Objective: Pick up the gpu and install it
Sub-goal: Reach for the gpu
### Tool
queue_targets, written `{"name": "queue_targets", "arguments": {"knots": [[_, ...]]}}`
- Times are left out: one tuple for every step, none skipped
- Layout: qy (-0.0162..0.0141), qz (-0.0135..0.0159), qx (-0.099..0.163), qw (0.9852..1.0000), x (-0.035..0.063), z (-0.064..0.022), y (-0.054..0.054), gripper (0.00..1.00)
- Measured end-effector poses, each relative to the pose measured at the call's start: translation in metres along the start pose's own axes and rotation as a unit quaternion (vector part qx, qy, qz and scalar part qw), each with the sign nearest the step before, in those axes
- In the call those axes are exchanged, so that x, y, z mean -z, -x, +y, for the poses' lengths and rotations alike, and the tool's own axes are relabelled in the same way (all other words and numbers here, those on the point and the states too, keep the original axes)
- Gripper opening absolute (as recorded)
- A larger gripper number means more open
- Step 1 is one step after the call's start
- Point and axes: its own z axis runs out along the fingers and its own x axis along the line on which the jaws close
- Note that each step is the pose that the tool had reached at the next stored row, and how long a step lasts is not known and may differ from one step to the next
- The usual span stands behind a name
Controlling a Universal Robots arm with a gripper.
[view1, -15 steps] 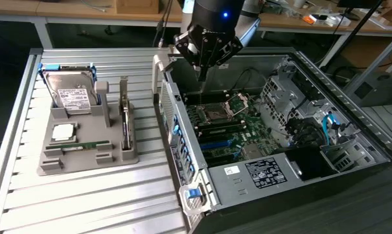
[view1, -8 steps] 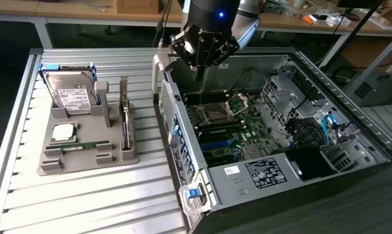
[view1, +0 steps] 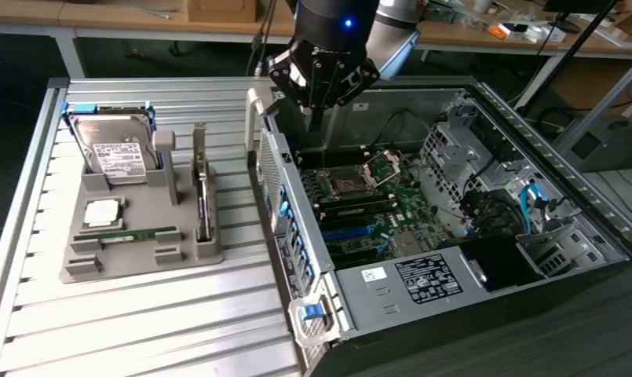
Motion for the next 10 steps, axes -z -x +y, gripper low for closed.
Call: {"name": "queue_targets", "arguments": {"knots": [[0.0001,0.0000,0.000,1.0000,0.0000,-0.0001,-0.0007,0.11],[0.0000,0.0000,0.000,1.0000,0.0000,-0.0001,-0.0014,0.11],[0.0000,0.0000,0.000,1.0000,0.0001,-0.0001,-0.0020,0.11],[0.0000,0.0000,0.000,1.0000,0.0001,-0.0002,-0.0026,0.11],[0.0000,0.0000,0.000,1.0000,0.0001,-0.0002,-0.0030,0.11],[0.0000,0.0000,0.000,1.0000,0.0001,-0.0003,-0.0037,0.11],[0.0000,0.0000,0.000,1.0000,0.0001,-0.0003,-0.0041,0.11],[0.0000,0.0000,0.000,1.0000,0.0002,-0.0004,-0.0048,0.11],[0.0000,0.0000,0.000,1.0000,0.0002,-0.0004,-0.0052,0.11],[0.0000,0.0000,0.000,1.0000,0.0001,-0.0004,-0.0055,0.11]]}}
